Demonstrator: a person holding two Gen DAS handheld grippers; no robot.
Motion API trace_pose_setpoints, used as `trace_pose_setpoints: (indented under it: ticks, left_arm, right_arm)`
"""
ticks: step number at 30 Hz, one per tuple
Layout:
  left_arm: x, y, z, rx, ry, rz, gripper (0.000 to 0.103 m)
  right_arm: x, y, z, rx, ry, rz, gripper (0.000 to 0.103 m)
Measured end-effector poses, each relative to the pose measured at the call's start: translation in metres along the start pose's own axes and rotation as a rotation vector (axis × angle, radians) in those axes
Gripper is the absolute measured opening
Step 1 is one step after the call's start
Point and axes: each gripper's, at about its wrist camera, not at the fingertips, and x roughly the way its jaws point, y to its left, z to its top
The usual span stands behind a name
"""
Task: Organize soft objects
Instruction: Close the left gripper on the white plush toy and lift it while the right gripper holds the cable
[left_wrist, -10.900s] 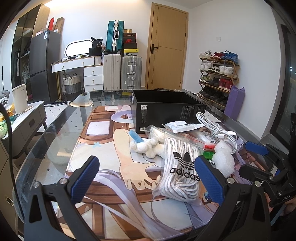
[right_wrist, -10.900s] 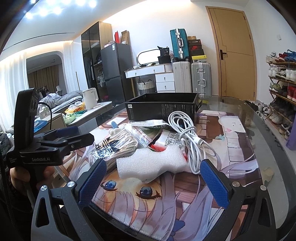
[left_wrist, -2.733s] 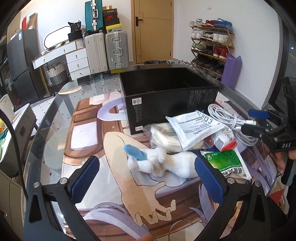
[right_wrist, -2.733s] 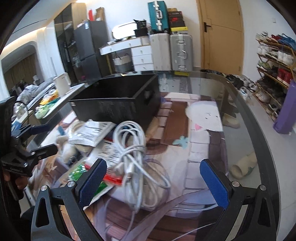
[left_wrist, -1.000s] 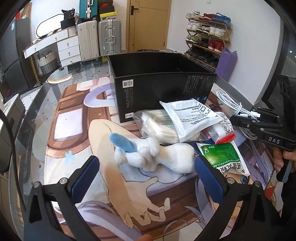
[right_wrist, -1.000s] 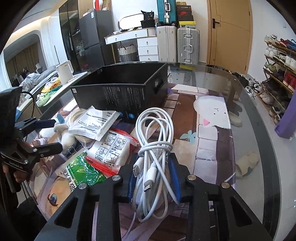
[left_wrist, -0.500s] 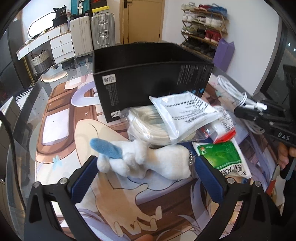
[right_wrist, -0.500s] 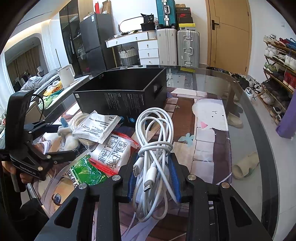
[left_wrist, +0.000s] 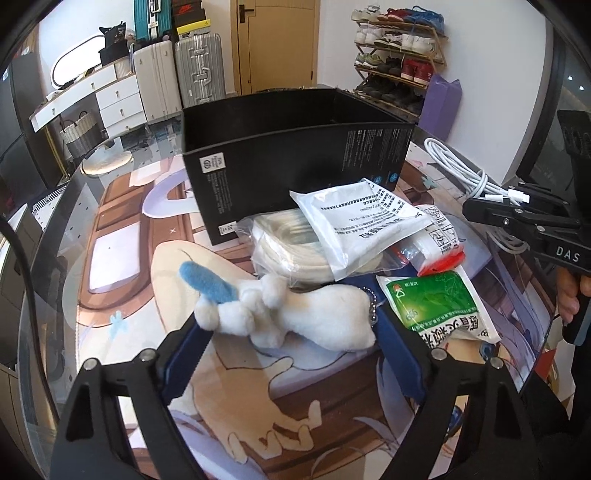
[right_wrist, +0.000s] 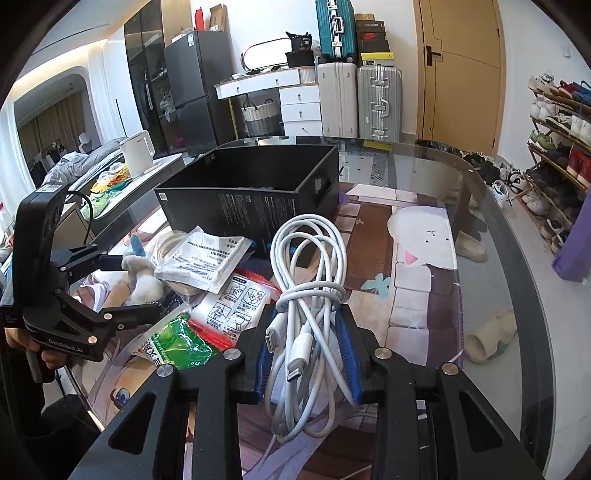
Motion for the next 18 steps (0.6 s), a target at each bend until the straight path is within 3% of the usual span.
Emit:
trace_pose_setpoints:
  ticks: [18]
  left_arm:
    - [-0.062, 0.014, 0.011, -0.034, -0.176, 0.013, 0.087]
  right_arm:
    - [-0.023, 0.016, 0.007, -0.032, -0.072, 0.02, 0.032]
